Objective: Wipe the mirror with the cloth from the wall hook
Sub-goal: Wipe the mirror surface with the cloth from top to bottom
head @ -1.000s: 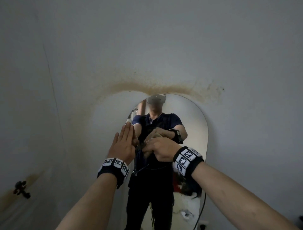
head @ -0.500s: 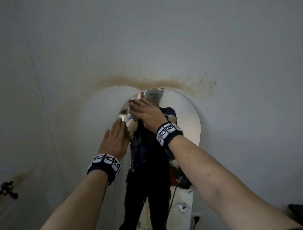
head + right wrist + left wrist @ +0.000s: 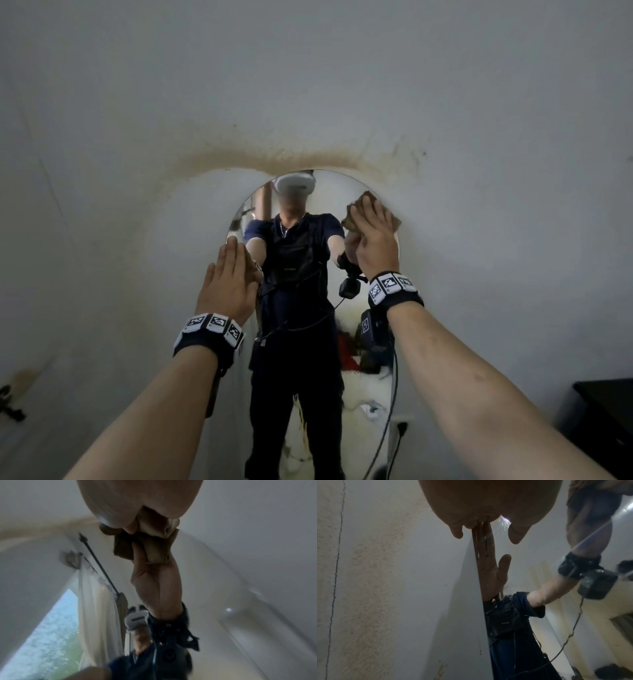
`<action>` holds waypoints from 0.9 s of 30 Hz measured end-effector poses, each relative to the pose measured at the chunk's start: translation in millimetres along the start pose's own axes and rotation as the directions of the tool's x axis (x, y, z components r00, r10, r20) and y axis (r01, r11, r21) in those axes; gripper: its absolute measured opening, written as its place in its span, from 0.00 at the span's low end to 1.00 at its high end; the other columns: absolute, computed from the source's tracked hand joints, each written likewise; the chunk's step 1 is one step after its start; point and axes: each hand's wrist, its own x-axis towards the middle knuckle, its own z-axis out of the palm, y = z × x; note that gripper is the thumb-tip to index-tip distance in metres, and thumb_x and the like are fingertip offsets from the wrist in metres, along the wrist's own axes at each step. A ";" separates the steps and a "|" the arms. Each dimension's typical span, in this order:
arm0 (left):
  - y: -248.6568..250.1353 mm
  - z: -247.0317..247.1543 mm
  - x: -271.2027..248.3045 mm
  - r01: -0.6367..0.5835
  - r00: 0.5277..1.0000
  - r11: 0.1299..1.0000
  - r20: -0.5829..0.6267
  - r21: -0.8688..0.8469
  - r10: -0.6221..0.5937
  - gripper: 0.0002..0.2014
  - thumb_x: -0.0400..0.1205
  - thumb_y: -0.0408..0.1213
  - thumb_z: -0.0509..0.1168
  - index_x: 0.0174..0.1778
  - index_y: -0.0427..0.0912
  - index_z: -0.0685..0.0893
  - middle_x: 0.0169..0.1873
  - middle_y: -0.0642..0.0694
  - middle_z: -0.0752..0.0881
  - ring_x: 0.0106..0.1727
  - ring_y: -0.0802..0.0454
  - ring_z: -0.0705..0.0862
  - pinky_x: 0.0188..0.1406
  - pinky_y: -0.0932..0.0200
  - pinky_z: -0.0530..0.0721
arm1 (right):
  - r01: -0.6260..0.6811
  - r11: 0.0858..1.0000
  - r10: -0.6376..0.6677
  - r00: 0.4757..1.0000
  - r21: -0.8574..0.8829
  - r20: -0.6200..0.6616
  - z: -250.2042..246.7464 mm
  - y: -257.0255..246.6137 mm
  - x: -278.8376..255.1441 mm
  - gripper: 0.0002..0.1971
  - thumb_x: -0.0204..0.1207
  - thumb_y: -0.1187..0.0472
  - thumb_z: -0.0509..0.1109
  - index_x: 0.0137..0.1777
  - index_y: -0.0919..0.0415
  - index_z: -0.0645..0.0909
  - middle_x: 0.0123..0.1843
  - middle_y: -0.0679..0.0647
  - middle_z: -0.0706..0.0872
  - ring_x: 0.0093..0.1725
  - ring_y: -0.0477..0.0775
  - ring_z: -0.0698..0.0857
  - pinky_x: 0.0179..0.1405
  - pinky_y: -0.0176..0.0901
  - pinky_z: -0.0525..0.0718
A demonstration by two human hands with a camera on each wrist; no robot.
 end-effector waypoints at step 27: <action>-3.4 51.3 -44.6 -0.030 0.999 0.994 -0.034 0.105 0.033 0.37 0.85 0.48 0.53 0.86 0.39 0.45 0.86 0.45 0.40 0.87 0.50 0.43 0.85 0.45 0.47 | 0.170 0.985 -0.168 0.969 0.004 0.179 -15.3 -33.6 9.3 0.28 0.74 0.74 0.69 0.73 0.57 0.78 0.78 0.56 0.75 0.81 0.59 0.67 0.82 0.56 0.58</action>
